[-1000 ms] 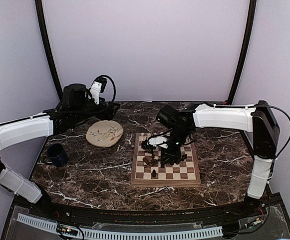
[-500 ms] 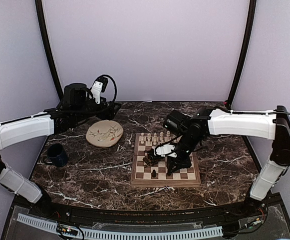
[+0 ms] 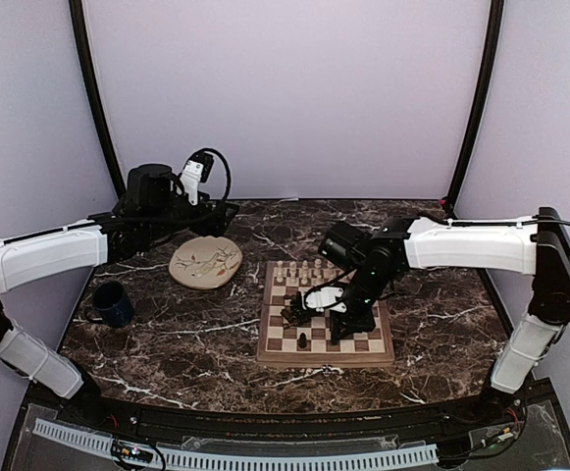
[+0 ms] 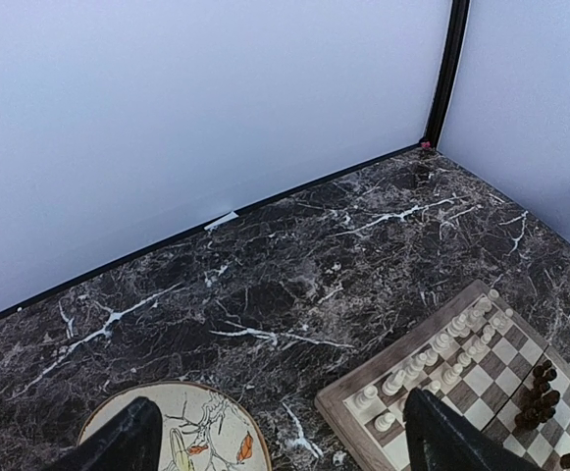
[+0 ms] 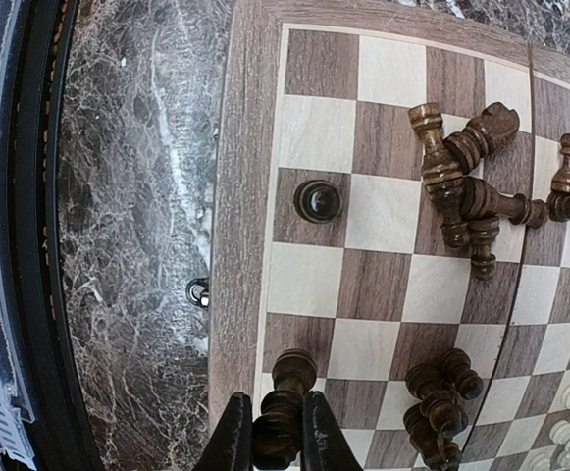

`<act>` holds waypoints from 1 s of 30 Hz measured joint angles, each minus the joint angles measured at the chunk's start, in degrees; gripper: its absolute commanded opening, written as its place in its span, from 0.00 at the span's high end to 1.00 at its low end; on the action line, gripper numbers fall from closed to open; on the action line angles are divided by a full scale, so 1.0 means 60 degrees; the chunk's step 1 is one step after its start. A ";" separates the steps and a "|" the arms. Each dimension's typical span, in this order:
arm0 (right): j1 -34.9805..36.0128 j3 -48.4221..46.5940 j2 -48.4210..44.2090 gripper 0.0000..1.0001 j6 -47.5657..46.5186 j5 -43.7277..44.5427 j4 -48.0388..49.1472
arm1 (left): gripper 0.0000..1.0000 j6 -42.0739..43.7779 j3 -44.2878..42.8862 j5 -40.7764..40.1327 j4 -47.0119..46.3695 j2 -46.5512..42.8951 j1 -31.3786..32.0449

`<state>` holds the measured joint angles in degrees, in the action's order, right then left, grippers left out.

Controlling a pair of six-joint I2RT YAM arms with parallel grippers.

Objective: Set up the chess pieces on the board
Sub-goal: Place the king on d8.

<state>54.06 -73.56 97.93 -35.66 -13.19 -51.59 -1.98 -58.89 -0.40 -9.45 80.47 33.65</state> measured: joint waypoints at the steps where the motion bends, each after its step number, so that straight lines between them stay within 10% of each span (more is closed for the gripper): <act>1: 0.0000 0.0015 0.0018 0.95 0.0022 0.0036 0.0025 | 0.12 0.0004 0.0000 0.0007 0.0000 0.0000 0.0000; 23: 0.0004 0.0142 0.0361 0.94 0.0026 0.0058 0.0237 | 0.13 0.0004 0.0000 0.0127 0.0033 0.0044 0.0000; 30: 0.0004 0.0142 0.0412 0.76 0.0044 0.0055 0.0288 | 0.13 0.0004 0.0000 0.0146 0.0033 0.0066 0.0000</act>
<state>54.08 -72.71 100.40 -35.40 -12.86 -49.87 -1.96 -58.89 0.47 -9.26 80.86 33.65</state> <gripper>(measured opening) 0.162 0.875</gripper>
